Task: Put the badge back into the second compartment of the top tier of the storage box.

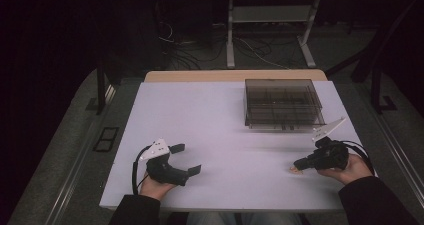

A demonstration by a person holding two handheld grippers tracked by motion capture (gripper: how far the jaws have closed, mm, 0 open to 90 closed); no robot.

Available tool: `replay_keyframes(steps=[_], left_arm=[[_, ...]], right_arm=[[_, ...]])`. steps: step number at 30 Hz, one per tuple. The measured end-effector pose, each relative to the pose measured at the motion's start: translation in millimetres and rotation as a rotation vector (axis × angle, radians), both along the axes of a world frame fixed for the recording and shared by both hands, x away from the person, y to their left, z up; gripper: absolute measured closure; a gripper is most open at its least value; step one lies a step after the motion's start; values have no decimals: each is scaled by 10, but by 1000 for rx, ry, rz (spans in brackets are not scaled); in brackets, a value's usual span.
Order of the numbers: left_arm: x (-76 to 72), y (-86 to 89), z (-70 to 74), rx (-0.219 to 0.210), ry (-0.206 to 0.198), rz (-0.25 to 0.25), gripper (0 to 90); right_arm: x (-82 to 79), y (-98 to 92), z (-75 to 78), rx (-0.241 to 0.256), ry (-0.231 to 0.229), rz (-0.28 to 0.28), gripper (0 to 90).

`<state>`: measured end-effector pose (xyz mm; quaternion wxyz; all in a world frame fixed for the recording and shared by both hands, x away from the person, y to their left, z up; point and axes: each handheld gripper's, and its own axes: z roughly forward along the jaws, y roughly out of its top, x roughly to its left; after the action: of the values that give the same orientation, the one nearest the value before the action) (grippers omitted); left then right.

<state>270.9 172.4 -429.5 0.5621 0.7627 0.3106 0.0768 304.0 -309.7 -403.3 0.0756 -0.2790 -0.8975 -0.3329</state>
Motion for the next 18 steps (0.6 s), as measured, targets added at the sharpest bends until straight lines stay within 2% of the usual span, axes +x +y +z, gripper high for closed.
replay_keyframes(steps=[13,18], left_arm=[[0,0,-1,-2,1,0,0],[0,-1,-1,-2,1,0,0]], right_arm=[[68,13,191,-2,-22,8,871],[98,10,270,-2,-46,2,871]])
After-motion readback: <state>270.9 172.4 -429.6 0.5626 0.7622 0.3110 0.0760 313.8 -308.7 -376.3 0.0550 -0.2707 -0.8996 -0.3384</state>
